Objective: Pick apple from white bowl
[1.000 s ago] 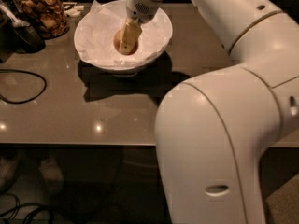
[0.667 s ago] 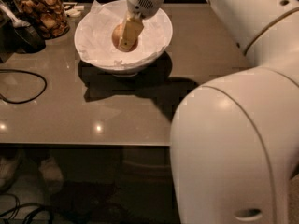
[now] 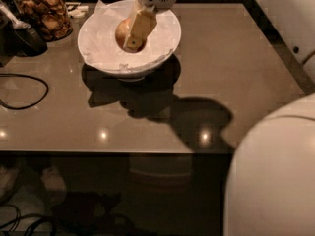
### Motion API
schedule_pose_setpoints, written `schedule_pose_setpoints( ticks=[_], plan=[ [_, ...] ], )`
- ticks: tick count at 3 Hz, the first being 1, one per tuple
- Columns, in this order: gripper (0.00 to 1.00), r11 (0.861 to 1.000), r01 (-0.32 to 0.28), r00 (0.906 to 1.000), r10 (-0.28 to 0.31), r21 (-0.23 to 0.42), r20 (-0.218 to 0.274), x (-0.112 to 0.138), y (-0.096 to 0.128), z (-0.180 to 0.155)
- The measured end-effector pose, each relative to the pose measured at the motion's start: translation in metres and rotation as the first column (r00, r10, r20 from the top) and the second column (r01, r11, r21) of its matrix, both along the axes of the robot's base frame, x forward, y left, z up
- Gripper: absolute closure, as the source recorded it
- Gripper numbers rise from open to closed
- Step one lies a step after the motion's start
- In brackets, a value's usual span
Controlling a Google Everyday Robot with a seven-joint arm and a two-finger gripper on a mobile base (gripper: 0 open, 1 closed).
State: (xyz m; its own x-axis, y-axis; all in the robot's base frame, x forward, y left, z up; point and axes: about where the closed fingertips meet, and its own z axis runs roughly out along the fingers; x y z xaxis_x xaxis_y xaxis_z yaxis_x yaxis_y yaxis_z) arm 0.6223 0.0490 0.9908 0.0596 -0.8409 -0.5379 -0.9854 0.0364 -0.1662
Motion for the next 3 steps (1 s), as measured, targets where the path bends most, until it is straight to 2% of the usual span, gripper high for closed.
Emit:
schedule_pose_setpoints(
  ticks=[1, 2, 3],
  plan=[
    [1.00, 1.000, 0.005, 0.9996, -0.006, 0.023, 0.029, -0.029, -0.002, 0.017],
    [1.00, 0.998, 0.033, 0.9974, -0.036, 0.051, 0.062, -0.080, 0.000, 0.036],
    [1.00, 0.998, 0.033, 0.9973, -0.036, 0.051, 0.064, -0.084, 0.000, 0.037]
  ],
)
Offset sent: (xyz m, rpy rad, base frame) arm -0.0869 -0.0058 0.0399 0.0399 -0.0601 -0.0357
